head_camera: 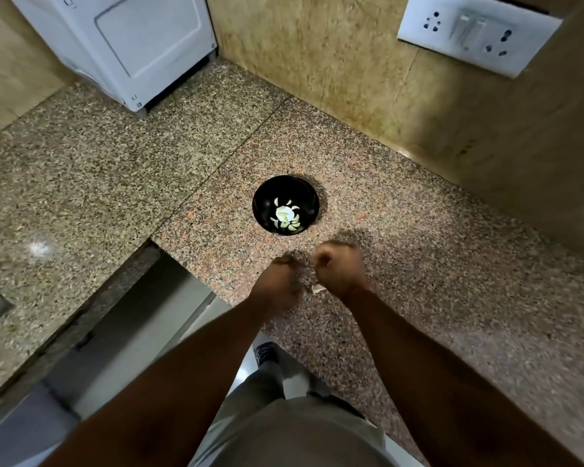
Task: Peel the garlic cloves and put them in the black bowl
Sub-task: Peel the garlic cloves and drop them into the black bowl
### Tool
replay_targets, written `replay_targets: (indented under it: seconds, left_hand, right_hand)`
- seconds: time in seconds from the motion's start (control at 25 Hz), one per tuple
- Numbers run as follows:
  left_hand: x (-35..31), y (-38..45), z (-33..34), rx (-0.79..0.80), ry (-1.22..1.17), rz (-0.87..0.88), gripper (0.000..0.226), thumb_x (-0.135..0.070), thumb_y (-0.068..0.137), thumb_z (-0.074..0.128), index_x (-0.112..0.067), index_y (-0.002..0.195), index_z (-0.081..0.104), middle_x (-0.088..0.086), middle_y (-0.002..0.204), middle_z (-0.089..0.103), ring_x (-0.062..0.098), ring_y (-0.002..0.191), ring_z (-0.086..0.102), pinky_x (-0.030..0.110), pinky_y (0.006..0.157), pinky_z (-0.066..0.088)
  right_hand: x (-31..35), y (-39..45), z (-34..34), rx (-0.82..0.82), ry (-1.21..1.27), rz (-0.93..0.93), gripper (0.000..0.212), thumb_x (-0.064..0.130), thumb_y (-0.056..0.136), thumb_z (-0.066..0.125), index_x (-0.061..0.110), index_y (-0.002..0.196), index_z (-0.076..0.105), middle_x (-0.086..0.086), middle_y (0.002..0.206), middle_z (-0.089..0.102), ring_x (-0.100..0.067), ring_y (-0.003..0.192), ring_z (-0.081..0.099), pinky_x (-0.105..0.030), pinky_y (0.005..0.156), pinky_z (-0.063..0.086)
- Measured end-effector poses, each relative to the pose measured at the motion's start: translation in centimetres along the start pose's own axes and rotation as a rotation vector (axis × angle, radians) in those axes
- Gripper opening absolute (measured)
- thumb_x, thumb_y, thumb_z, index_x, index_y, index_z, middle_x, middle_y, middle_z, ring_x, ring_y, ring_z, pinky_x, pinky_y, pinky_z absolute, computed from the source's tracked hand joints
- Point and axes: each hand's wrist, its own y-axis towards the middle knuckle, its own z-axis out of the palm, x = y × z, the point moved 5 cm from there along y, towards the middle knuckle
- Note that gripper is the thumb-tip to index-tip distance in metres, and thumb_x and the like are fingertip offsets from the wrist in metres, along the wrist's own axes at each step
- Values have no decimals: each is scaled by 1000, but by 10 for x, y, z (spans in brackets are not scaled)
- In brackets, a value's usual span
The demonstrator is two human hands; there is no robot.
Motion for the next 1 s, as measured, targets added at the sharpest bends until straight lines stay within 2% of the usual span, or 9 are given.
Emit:
replay_targets:
  seconds: [0.12, 0.24, 0.44, 0.52, 0.6, 0.64, 0.72, 0.84, 1.0]
  left_hand:
    - [-18, -3, 13, -51, -28, 66, 20, -24, 81, 63, -15, 95, 75, 10, 97, 70, 30, 88, 68, 28, 73, 47]
    - [-27, -5, 26, -101, -72, 9, 16, -16, 86, 67, -19, 97, 78, 6, 93, 73, 25, 83, 68, 27, 70, 44]
    - [-27, -18, 42, -142, -180, -146, 15, -7, 81, 73, -19, 87, 80, 1, 85, 76, 15, 70, 63, 27, 68, 49]
    - [-26, -24, 46, -164, -261, -193, 13, -5, 79, 78, -17, 85, 78, -2, 83, 73, 10, 69, 60, 26, 68, 51]
    - [-27, -32, 50, -158, -403, -250, 13, -5, 79, 82, -14, 85, 76, -8, 79, 69, 5, 67, 60, 12, 62, 47]
    - [-25, -35, 54, -143, -504, -304, 13, -4, 80, 82, -14, 84, 76, -7, 77, 69, 4, 65, 61, 10, 59, 46]
    - [-20, -40, 63, -103, -767, -428, 11, 0, 80, 82, -8, 84, 76, 6, 79, 73, 13, 61, 66, 18, 57, 52]
    - [-16, -44, 71, -77, -1011, -517, 13, 5, 79, 82, 1, 91, 77, 24, 89, 75, 23, 61, 69, 31, 57, 57]
    - [-23, -47, 68, -127, -1053, -543, 16, 6, 80, 80, -7, 89, 78, 14, 87, 77, 19, 62, 68, 31, 56, 57]
  right_hand:
    - [-27, -31, 15, 149, -168, 48, 24, 22, 81, 59, 24, 93, 80, -3, 93, 74, -25, 84, 69, -36, 79, 57]
    - [-35, -52, 23, 206, -203, 110, 31, 21, 86, 67, 35, 111, 77, 0, 105, 65, -22, 92, 65, -32, 79, 54]
    - [-39, -63, 30, 148, -151, 138, 19, 17, 82, 75, 31, 95, 80, 2, 93, 68, -19, 86, 65, -25, 70, 43]
    - [-45, -69, 30, 139, -33, 179, 13, 16, 81, 78, 27, 87, 79, 3, 89, 75, -17, 83, 69, -25, 72, 50]
    - [-48, -76, 27, 132, 160, 224, 16, 10, 80, 79, 26, 79, 77, 4, 84, 77, -15, 79, 71, -30, 78, 58]
    - [-49, -80, 25, 127, 238, 238, 19, 9, 80, 79, 28, 77, 75, 4, 83, 77, -14, 78, 71, -32, 79, 59]
    - [-50, -86, 22, 133, 385, 284, 20, 7, 81, 79, 27, 82, 76, 5, 87, 77, -11, 82, 71, -29, 81, 59]
    - [-54, -94, 26, 154, 618, 388, 25, -2, 83, 77, 10, 105, 78, -2, 100, 77, -8, 86, 71, -21, 81, 60]
    - [-60, -103, 28, 94, 827, 606, 19, -6, 84, 77, -4, 103, 74, -17, 86, 74, -17, 65, 66, -24, 60, 59]
